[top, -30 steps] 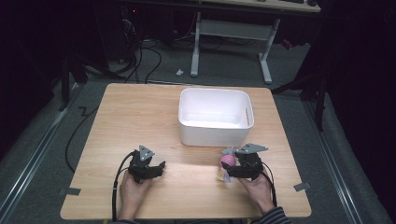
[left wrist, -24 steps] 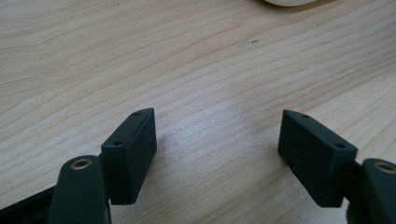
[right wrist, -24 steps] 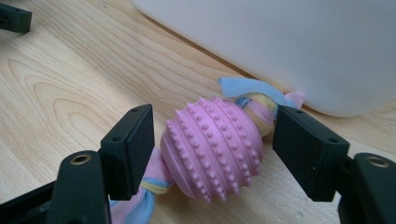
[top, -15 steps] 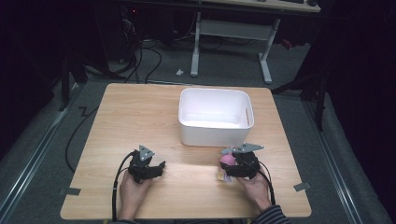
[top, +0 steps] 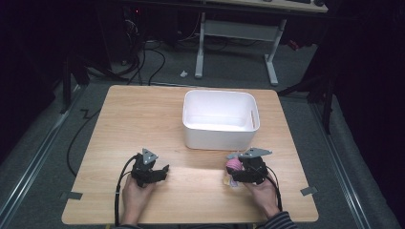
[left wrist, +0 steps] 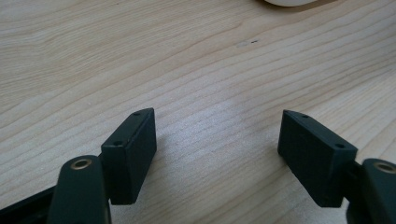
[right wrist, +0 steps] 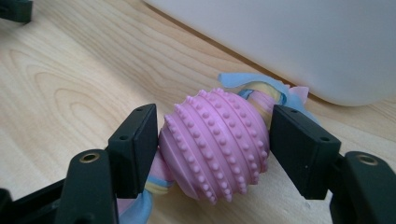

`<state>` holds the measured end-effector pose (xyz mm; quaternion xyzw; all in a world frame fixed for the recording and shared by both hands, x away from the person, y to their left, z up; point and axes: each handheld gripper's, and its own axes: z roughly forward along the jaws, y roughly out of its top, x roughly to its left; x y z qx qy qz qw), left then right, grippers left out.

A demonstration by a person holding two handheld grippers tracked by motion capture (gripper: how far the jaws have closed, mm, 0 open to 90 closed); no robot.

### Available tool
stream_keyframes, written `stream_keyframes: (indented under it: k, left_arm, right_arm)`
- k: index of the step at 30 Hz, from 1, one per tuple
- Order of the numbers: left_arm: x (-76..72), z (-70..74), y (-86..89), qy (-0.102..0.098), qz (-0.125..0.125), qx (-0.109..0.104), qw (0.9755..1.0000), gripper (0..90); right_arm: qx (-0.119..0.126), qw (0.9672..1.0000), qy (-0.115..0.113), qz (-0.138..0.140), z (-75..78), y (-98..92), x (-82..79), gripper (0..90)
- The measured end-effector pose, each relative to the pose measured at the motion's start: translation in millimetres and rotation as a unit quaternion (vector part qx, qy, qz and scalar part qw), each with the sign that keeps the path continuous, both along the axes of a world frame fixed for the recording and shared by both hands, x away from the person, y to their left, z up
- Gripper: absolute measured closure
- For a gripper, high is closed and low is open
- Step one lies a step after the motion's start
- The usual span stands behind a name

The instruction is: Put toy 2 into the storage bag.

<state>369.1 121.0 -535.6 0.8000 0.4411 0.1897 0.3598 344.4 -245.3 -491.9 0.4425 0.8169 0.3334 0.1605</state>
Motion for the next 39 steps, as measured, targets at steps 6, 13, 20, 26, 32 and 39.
stream_keyframes:
  k: [6,13,20,26,32,39]
  left_arm:
    - [0.0,0.0,0.0,0.0,0.0,0.0,1.0,28.4]
    - [0.0,-0.1,-0.2,0.0,0.001,-0.001,1.0,28.4]
    - [-0.1,-0.2,-0.3,-0.001,0.001,-0.001,1.0,28.3]
    - [0.0,0.0,-0.1,0.0,0.0,0.0,1.0,28.3]
    - [0.0,0.0,-0.1,0.0,0.0,0.0,1.0,28.3]
    - [0.1,0.0,-0.2,0.001,-0.002,0.0,1.0,27.4]
  right_arm:
    - [0.009,1.0,-0.004,-0.003,8.2,-10.4,-9.5,34.2]
    - [0.01,0.9998,-0.012,-0.008,12.9,-24.0,-18.4,34.2]
    - [0.013,0.9995,-0.022,-0.02,21.4,-37.4,-27.5,34.2]
    - [0.007,0.9991,-0.034,-0.025,30.0,-46.5,-34.2,34.2]
    - [0.007,0.9991,-0.037,-0.02,35.3,-51.0,-38.9,34.2]
    - [0.009,0.9986,-0.049,-0.018,47.4,-53.8,-42.1,34.2]
